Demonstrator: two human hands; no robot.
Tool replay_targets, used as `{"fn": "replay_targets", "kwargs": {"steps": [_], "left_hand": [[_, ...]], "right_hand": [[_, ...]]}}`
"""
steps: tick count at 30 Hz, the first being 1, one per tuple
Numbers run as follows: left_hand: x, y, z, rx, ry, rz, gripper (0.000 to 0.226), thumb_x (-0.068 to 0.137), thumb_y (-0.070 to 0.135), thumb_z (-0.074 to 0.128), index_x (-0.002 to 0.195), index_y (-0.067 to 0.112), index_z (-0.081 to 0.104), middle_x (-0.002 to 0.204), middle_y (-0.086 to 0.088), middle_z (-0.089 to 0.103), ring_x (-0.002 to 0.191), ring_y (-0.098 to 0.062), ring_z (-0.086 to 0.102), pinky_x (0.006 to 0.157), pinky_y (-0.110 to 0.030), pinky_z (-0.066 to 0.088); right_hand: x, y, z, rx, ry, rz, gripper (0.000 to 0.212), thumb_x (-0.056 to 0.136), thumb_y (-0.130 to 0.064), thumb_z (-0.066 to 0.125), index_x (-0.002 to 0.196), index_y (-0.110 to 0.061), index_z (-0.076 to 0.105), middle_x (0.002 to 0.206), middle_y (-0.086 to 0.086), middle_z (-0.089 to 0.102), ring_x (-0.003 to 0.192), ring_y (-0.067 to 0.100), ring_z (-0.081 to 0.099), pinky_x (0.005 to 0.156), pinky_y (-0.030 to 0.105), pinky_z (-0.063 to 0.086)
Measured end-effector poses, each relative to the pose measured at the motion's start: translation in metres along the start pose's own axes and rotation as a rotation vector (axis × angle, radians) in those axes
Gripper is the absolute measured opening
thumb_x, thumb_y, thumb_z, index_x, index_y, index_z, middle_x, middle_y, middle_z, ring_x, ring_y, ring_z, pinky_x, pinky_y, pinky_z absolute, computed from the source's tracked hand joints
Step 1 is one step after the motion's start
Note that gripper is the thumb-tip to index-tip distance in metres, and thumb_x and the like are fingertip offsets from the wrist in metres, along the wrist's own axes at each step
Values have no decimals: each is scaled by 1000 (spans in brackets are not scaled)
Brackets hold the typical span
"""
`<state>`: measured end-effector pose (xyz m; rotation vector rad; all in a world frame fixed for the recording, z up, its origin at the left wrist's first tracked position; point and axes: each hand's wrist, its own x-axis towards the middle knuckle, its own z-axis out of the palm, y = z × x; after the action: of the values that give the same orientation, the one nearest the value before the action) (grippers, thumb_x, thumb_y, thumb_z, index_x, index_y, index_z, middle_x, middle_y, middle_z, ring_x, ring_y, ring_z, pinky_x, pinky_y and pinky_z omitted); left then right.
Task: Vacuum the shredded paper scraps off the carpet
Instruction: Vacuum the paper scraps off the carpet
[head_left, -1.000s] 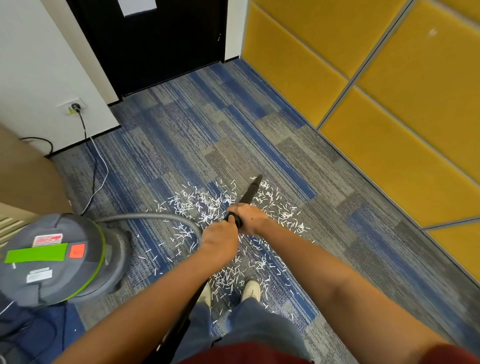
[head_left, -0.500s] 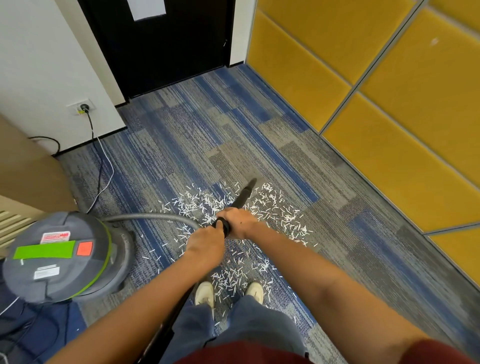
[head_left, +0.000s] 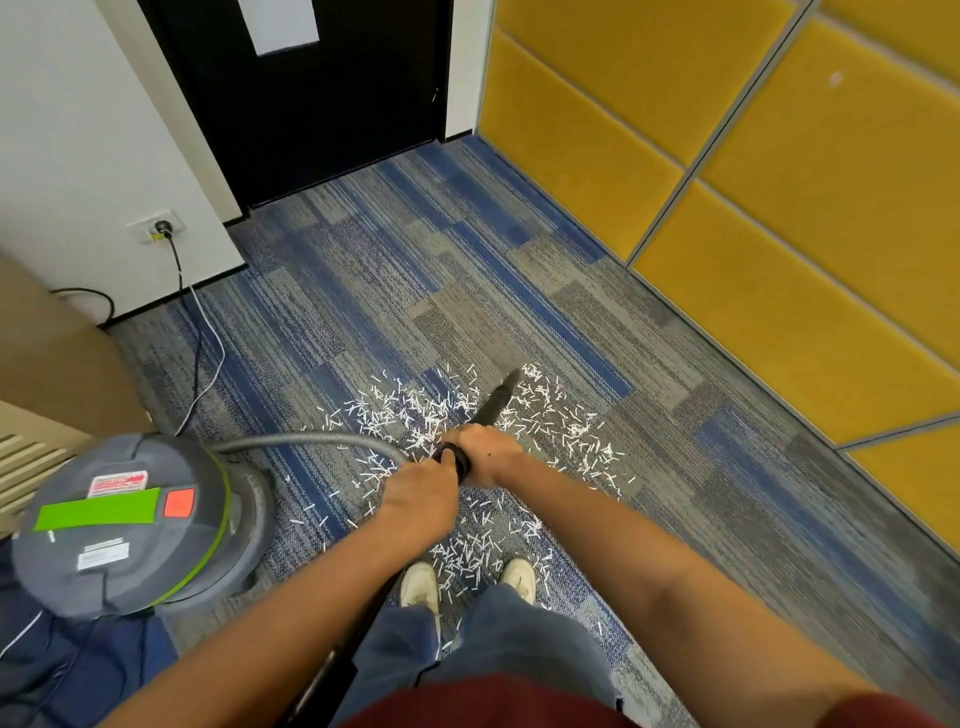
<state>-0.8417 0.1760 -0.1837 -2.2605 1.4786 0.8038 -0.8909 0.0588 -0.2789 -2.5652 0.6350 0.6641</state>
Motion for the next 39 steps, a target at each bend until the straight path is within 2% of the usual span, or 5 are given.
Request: {"fn": "replay_targets", "kwargs": {"steps": [12, 17, 25, 31, 39], "left_hand": [[-6, 23, 5, 9, -11, 94, 70, 94, 3, 45, 151, 10, 6, 122, -11, 53, 110, -25, 54, 82, -32, 48], [-9, 18, 4, 10, -13, 93, 70, 94, 7, 48, 150, 9, 8, 124, -12, 52, 112, -26, 53, 85, -32, 47], [-11, -3, 11, -26, -4, -18, 64, 96, 11, 46, 150, 12, 12, 122, -10, 54, 110, -24, 55, 82, -31, 48], [-12, -10, 11, -32, 12, -67, 62, 96, 6, 40, 150, 12, 10, 121, -12, 55, 106, -23, 57, 77, -28, 47], [-7, 10, 7, -23, -7, -44, 61, 96, 10, 44, 149, 11, 14, 119, -10, 54, 108, -25, 56, 79, -31, 48]], "right_hand": [[-30, 17, 18, 54, 62, 95, 20, 82, -14, 63, 100, -20, 55, 98, 1, 59, 91, 20, 60, 79, 33, 51], [-28, 13, 17, 63, 53, 92, 16, 85, -13, 60, 100, -18, 55, 96, 2, 60, 86, 19, 59, 69, 27, 45], [-9, -13, 8, 70, 15, -1, 16, 83, -12, 63, 97, -16, 55, 99, 7, 63, 91, 24, 61, 85, 39, 53], [3, -26, 2, 43, -15, -31, 16, 86, -9, 60, 89, -19, 47, 97, 7, 62, 88, 23, 62, 81, 40, 56], [-9, -3, 2, 53, 15, -28, 21, 82, -12, 65, 99, -16, 55, 105, 7, 61, 96, 26, 61, 85, 40, 53]]}}
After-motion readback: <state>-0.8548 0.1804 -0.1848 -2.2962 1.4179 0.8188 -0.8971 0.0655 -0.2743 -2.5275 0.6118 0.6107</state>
